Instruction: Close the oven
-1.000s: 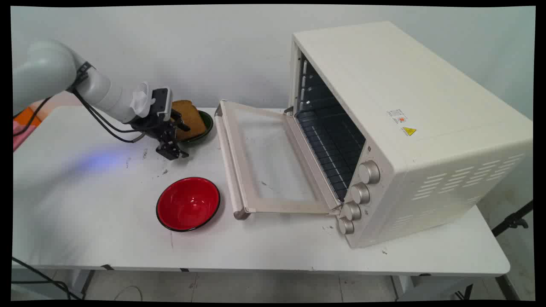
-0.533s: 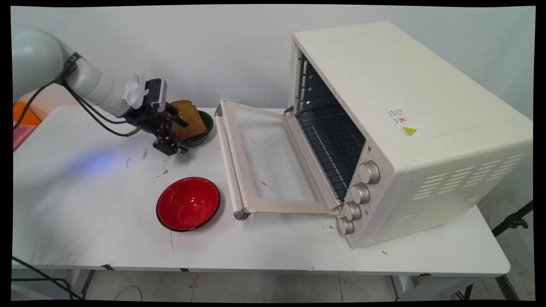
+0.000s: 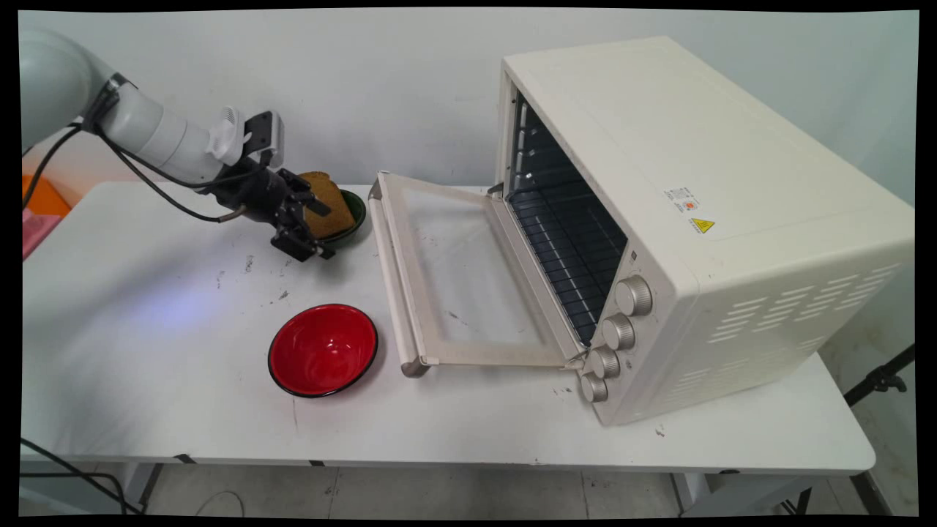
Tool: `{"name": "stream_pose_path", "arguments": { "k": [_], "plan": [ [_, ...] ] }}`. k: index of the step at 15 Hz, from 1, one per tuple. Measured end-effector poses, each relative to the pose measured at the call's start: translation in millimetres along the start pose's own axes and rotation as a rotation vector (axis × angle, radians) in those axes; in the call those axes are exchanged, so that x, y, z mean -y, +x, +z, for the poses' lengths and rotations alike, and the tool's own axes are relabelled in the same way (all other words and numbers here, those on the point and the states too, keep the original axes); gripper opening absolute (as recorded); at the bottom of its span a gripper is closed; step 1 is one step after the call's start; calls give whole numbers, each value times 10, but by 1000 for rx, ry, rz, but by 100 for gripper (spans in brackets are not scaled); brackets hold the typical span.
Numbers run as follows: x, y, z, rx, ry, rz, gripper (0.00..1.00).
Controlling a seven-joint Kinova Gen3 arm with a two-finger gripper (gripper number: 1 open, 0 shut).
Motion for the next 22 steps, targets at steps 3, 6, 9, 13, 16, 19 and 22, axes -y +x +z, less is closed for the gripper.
{"name": "stream_pose_path", "arguments": {
  "k": [3,6,9,13,16,19,22],
  "plan": [
    [-93,49,51,-18,-21,-60,100],
    [-198,70,156,-26,-42,-100,100],
    [-284,88,313,-31,-54,-119,0],
    [-349,138,547,-39,-56,-128,0],
    [-383,195,712,-49,-56,-136,0],
    [-406,258,835,-62,-56,-145,0],
    [-421,328,902,-79,-54,-154,0]
  ]
}}
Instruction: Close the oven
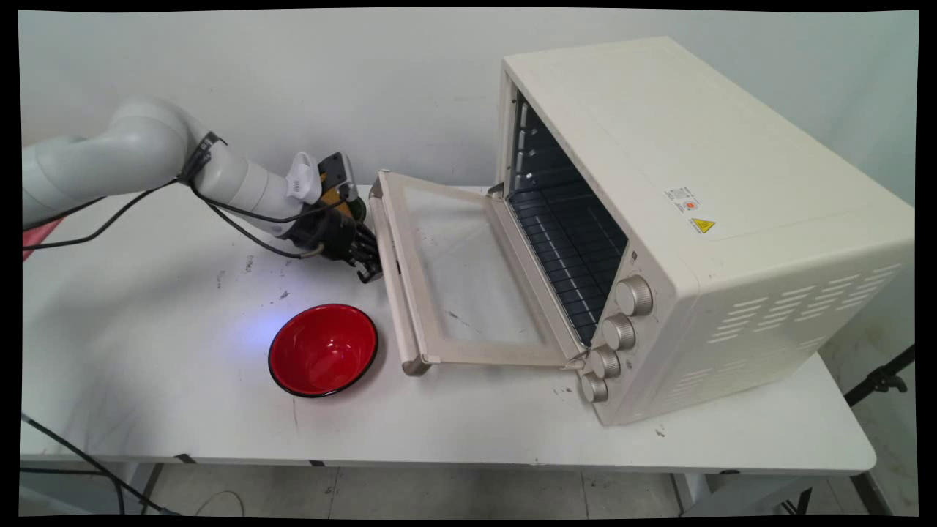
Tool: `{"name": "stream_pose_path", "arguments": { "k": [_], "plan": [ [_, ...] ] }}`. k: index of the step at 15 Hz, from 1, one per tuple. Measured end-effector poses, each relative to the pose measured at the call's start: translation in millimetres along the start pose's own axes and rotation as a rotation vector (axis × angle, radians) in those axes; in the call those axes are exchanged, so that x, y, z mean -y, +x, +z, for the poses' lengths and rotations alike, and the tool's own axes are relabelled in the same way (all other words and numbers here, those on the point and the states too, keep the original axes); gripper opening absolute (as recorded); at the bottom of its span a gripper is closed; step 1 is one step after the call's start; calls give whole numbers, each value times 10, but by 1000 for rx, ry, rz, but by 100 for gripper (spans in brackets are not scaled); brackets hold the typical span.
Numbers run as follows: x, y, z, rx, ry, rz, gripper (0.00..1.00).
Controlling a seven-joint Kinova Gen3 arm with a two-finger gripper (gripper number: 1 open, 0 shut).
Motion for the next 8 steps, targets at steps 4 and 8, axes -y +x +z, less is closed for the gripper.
{"name": "stream_pose_path", "arguments": {
  "k": [4,8],
  "plan": [
    [-16,117,22,-28,-1,-11,0],
    [-33,251,-12,-58,-5,-16,0]
  ]
}}
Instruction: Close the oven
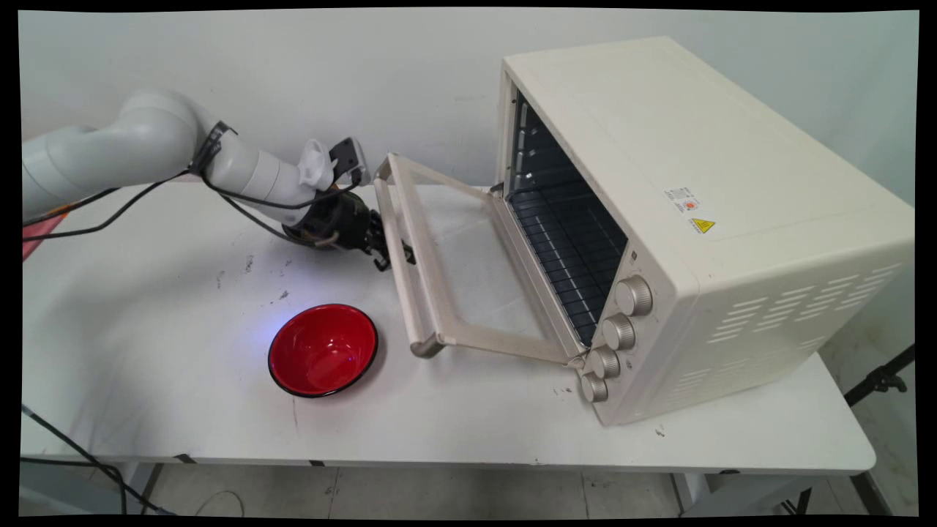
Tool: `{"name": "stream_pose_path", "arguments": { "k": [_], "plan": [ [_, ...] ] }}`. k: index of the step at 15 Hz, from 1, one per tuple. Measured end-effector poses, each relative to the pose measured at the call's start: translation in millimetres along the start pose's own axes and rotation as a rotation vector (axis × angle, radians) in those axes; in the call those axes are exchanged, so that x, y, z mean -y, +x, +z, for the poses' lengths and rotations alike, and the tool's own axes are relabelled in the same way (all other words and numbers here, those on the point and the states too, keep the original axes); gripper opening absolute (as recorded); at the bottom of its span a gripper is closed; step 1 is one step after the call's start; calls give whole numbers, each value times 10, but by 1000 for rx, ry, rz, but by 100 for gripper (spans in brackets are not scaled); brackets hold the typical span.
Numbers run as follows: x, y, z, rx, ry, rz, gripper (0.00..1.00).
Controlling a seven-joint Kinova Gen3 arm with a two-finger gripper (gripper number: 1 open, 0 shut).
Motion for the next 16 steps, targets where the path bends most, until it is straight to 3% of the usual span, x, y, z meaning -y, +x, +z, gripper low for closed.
{"name": "stream_pose_path", "arguments": {
  "k": [16],
  "plan": [
    [37,1080,-341,-203,-17,31,0]
  ]
}}
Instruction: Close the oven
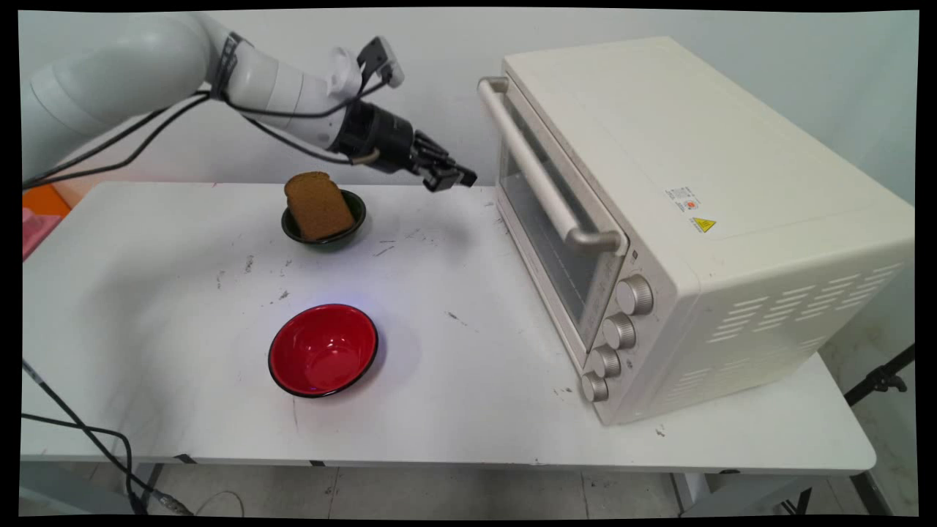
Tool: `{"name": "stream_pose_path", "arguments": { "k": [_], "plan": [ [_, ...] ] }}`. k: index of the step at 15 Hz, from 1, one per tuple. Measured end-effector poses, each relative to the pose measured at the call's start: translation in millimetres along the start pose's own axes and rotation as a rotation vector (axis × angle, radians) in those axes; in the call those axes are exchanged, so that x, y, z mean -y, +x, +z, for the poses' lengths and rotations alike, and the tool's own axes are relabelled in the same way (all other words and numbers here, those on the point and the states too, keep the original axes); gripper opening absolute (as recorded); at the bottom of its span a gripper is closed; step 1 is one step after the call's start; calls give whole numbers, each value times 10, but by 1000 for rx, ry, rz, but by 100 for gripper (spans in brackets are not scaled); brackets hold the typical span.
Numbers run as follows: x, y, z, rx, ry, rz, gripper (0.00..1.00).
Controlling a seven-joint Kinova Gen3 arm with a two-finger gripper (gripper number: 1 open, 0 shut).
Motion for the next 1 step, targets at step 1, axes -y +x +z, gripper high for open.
{"name": "stream_pose_path", "arguments": {
  "k": [1],
  "plan": [
    [13,52,-38,-10,-2,6,0]
  ]
}}
